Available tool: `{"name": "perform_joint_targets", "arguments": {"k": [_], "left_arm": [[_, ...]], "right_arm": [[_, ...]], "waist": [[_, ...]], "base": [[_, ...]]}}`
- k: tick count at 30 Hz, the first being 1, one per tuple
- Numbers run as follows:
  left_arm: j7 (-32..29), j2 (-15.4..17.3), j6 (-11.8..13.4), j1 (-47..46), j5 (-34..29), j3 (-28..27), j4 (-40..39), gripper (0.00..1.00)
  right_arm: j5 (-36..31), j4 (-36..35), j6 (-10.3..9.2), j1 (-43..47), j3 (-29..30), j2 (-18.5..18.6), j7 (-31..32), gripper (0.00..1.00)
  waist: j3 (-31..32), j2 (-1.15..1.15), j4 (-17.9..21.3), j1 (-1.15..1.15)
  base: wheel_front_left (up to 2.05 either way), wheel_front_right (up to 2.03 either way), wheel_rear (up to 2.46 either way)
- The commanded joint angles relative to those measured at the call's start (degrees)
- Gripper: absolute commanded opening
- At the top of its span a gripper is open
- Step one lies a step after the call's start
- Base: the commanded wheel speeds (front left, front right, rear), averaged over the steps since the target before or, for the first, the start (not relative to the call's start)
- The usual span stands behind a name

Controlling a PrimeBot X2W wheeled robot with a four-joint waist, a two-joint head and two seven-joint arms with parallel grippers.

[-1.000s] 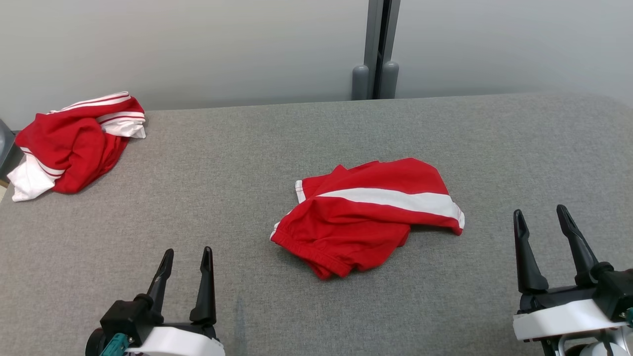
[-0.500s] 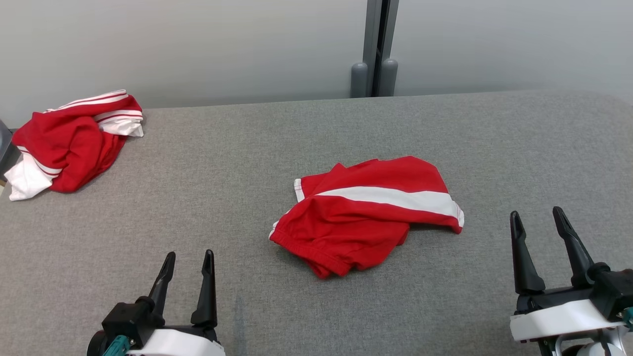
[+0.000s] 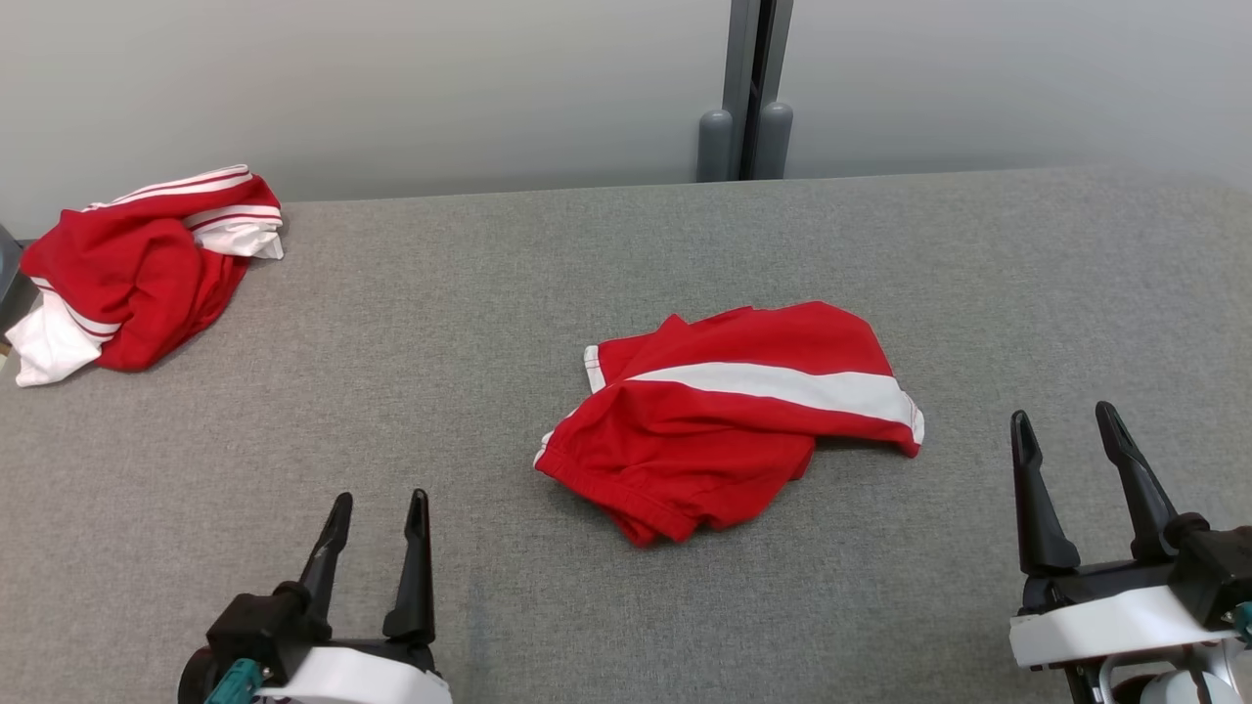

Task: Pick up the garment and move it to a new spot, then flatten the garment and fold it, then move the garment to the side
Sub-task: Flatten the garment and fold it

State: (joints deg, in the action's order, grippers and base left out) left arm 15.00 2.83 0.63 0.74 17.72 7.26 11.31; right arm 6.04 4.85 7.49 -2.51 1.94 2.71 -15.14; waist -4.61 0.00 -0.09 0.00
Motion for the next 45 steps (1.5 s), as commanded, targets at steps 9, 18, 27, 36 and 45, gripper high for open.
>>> {"name": "perform_joint_targets", "arguments": {"k": [9, 18, 27, 36, 45], "left_arm": [[-0.03, 0.13, -4.28, -7.56, -3.34, 7.14, 4.33, 1.0], [-3.69, 0.38, -6.71, -20.94, -4.86, 14.09, 15.84, 1.0], [-3.16, 0.84, -6.35, -26.08, -4.9, 14.42, 23.02, 0.95], [-1.57, 0.92, -6.4, -30.47, -8.07, 17.91, 27.62, 0.0], [0.09, 3.65, -7.16, -25.14, -13.4, 25.49, 19.24, 0.0]], "right_arm": [[-0.1, -0.12, 0.01, -1.63, 0.04, 0.34, -0.02, 1.0], [0.38, -0.06, 0.01, -3.35, -1.29, 0.34, -0.02, 1.0], [0.48, -0.26, 0.01, -3.86, 0.0, 0.33, -0.02, 1.0], [0.86, -0.19, 0.01, -4.25, -1.08, 0.34, -0.02, 1.0], [0.56, -0.13, 0.01, -2.74, -0.09, 0.33, -0.02, 1.0]], "waist": [[-1.5, 0.0, 0.26, 0.0], [-4.72, 0.0, 4.24, 0.0], [-6.66, 0.0, 5.99, 0.0], [-6.82, 0.0, 6.51, 0.0], [-5.38, 0.0, 4.88, 0.0]], "base": [[0.0, 0.0, 0.0], [0.0, 0.0, 0.0], [0.0, 0.0, 0.0], [0.0, 0.0, 0.0], [0.0, 0.0, 0.0]]}}
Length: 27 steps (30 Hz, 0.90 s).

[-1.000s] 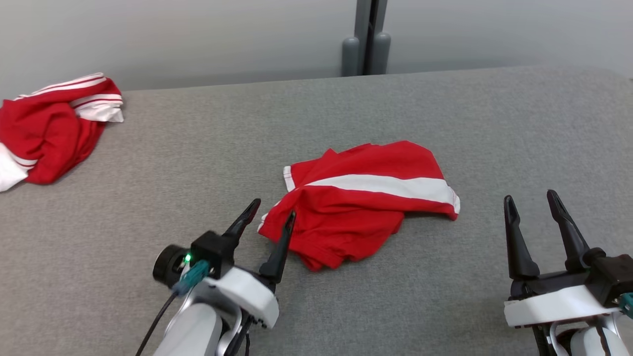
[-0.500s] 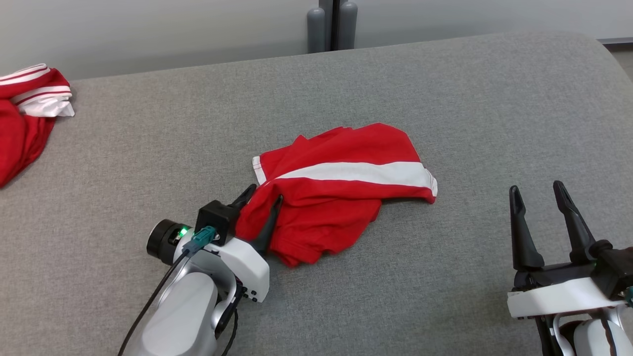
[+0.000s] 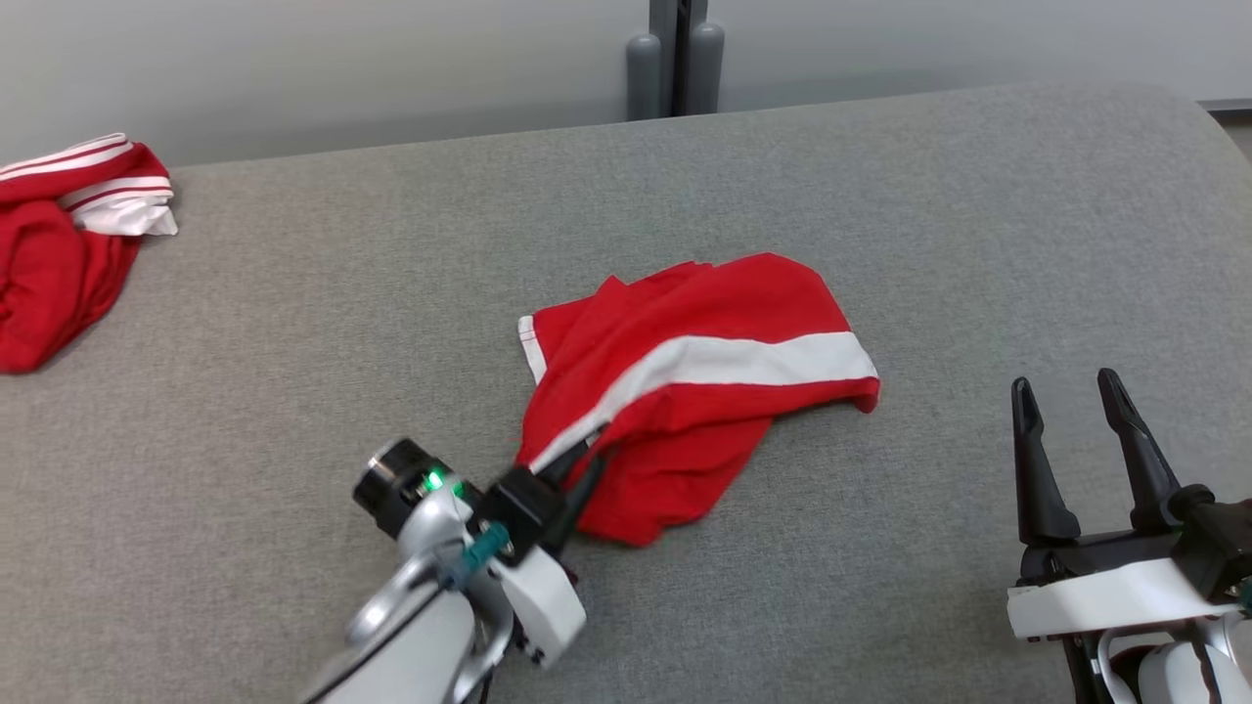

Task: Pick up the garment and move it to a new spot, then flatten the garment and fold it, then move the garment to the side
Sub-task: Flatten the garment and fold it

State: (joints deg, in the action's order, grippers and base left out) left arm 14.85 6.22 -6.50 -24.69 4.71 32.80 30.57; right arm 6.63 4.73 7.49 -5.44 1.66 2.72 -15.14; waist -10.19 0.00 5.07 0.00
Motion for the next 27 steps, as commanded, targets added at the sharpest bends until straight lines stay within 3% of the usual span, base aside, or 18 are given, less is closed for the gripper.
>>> {"name": "perform_joint_targets", "arguments": {"k": [1, 6, 13, 14, 15, 17, 18, 19, 27], "left_arm": [[0.28, 0.65, -0.17, 1.08, -0.8, 0.78, -1.15, 0.0], [0.34, 1.1, -0.33, 5.64, -1.09, 4.15, -4.63, 0.0], [0.37, 0.02, 0.79, 8.56, -0.49, 5.8, -1.82, 0.0], [0.37, -0.17, 1.05, 8.73, -0.54, 5.99, -1.22, 0.27], [0.38, -0.42, 0.98, 9.04, -0.44, 6.23, -0.6, 0.43], [0.4, -0.69, 0.95, 9.34, -0.06, 6.55, 0.38, 0.54], [0.41, -0.72, 1.04, 9.43, 0.17, 6.54, 0.75, 0.84], [0.41, -0.82, 1.12, 9.64, 0.42, 6.41, 1.2, 0.93], [0.41, -1.71, 0.8, 10.13, 1.97, 6.43, 2.57, 1.0]], "right_arm": [[-0.06, 0.01, 0.01, 0.32, 0.19, 0.32, -0.01, 1.0], [-0.24, 0.39, 0.01, 0.83, -0.16, 0.33, -0.02, 1.0], [-0.51, 0.75, 0.01, 0.9, -0.9, 0.33, -0.02, 1.0], [-0.53, 0.79, 0.01, 0.97, -0.93, 0.33, -0.01, 1.0], [-0.51, 0.82, 0.01, 1.05, -0.96, 0.33, -0.01, 1.0], [-0.63, 0.92, 0.01, 1.08, -0.9, 0.33, -0.02, 1.0], [-0.69, 0.93, 0.01, 1.09, -0.87, 0.33, -0.01, 1.0], [-0.77, 0.98, 0.01, 1.1, -0.84, 0.32, -0.02, 1.0], [-0.8, 0.96, 0.01, 1.12, -0.61, 0.33, -0.02, 1.0]], "waist": [[0.38, 0.0, -0.54, 0.0], [1.04, 0.0, -1.46, 0.0], [1.5, 0.0, -1.35, 0.0], [1.53, 0.0, -1.28, 0.0], [1.57, 0.0, -1.22, 0.0], [1.61, 0.0, -1.15, 0.0], [1.64, 0.0, -1.13, 0.0], [1.64, 0.0, -1.12, 0.0], [1.73, 0.0, -1.48, 0.0]], "base": [[0.0, 0.0, 0.0], [0.0, 0.0, 0.0], [0.0, 0.0, 0.0], [0.0, 0.0, 0.0], [0.0, 0.0, 0.0], [0.0, 0.0, 0.0], [0.0, 0.0, 0.0], [0.0, 0.0, 0.0], [0.0, 0.0, 0.0]]}}
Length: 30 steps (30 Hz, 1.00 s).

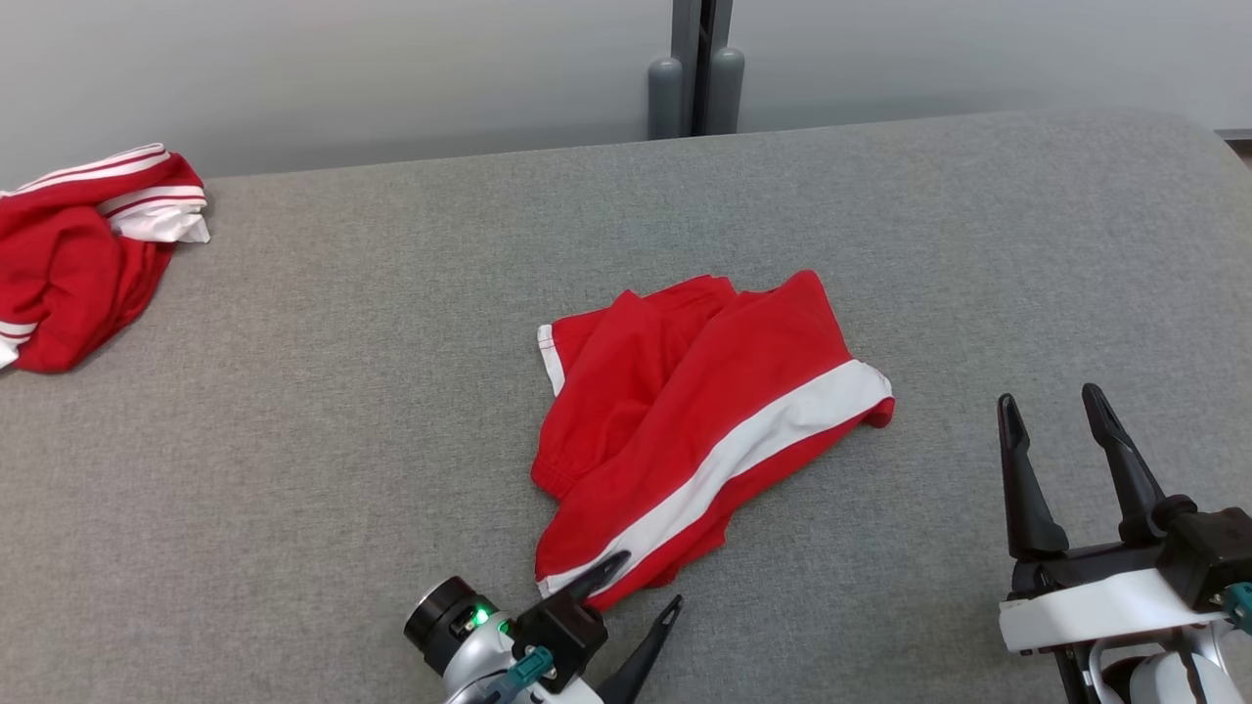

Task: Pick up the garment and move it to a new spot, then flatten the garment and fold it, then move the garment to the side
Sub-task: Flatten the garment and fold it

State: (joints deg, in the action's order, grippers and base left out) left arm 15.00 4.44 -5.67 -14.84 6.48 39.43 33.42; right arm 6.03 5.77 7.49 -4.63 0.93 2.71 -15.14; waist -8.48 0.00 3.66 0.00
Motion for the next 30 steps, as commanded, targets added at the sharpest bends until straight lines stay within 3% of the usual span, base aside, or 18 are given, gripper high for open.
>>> {"name": "perform_joint_targets", "arguments": {"k": [1, 9, 13, 22, 30], "left_arm": [[0.27, -0.01, -0.08, 0.35, 0.65, -0.42, -0.81, 1.0], [0.26, 0.12, -0.38, 3.53, 4.26, -3.99, -11.34, 1.0], [0.2, 0.39, 0.74, 5.76, 5.66, -7.14, -15.91, 1.0], [0.2, -0.35, 4.05, 10.0, 9.98, -18.0, -20.3, 1.0], [0.2, -0.83, 5.97, 13.67, 9.54, -26.78, -21.79, 1.0]], "right_arm": [[-0.14, -0.13, 0.01, 0.34, 0.18, 0.34, -0.02, 1.0], [0.22, 0.16, 0.01, 0.37, 0.9, 0.34, -0.01, 1.0], [0.29, 0.1, 0.01, 0.38, 1.05, 0.35, -0.02, 1.0], [0.05, 0.16, 0.01, 0.38, 1.54, 0.35, -0.02, 1.0], [0.23, 0.73, 0.01, 0.82, 1.36, 0.35, -0.02, 1.0]], "waist": [[0.05, 0.0, -0.18, 0.0], [0.73, 0.0, -1.44, 0.0], [1.03, 0.0, -1.85, 0.0], [1.64, 0.0, -2.25, 0.0], [2.38, 0.0, -2.19, 0.0]], "base": [[0.0, 0.0, 0.0], [0.0, 0.0, 0.0], [0.0, 0.0, 0.0], [0.0, 0.0, 0.0], [0.0, 0.0, 0.0]]}}
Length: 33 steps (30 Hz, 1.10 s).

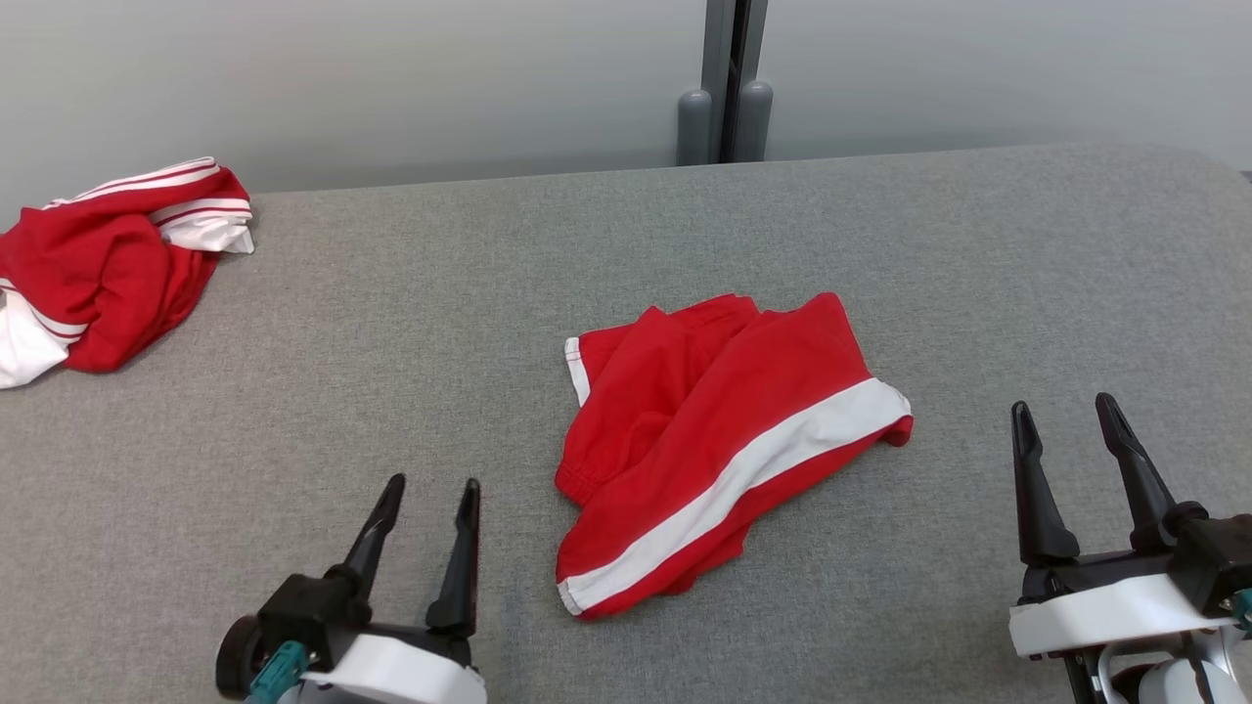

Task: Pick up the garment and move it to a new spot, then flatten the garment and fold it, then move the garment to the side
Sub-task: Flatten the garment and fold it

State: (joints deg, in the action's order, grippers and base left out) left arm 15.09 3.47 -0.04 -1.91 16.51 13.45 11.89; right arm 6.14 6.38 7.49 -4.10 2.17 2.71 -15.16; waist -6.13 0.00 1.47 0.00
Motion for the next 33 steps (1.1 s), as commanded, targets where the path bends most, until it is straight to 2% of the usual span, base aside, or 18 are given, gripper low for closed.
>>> {"name": "perform_joint_targets", "arguments": {"k": [1, 11, 21, 26, 33], "left_arm": [[0.11, 0.07, 0.6, 1.21, -0.53, -1.71, -0.46, 1.0], [0.11, -0.43, 0.56, 3.86, -1.09, -5.93, -0.6, 1.0], [0.11, -0.49, 0.52, 4.18, -0.36, -5.54, -0.95, 1.0], [0.11, -0.49, -1.3, 4.38, -0.11, -2.6, 2.77, 1.0], [-5.17, -0.47, -4.52, 1.29, 7.04, 4.24, 9.79, 1.0]], "right_arm": [[0.08, 0.21, 0.01, 0.34, 0.12, 0.35, -0.01, 1.0], [0.42, 3.79, 0.01, 0.48, -0.86, 0.36, -0.01, 1.0], [0.66, 5.55, 0.01, -0.25, -1.12, 0.36, -0.01, 1.0], [0.75, 5.65, 0.01, -0.29, -1.15, 0.36, -0.01, 1.0], [0.9, 5.39, 0.01, -0.49, -1.26, 0.36, 0.0, 1.0]], "waist": [[0.08, 0.0, -0.01, 0.0], [0.51, 0.0, -0.33, 0.0], [0.8, 0.0, -0.56, 0.0], [0.74, 0.0, -0.39, 0.0], [0.46, 0.0, 0.22, 0.0]], "base": [[0.0, 0.0, 0.0], [0.0, 0.0, 0.0], [0.0, 0.0, 0.0], [0.0, 0.0, 0.0], [0.0, 0.0, 0.0]]}}
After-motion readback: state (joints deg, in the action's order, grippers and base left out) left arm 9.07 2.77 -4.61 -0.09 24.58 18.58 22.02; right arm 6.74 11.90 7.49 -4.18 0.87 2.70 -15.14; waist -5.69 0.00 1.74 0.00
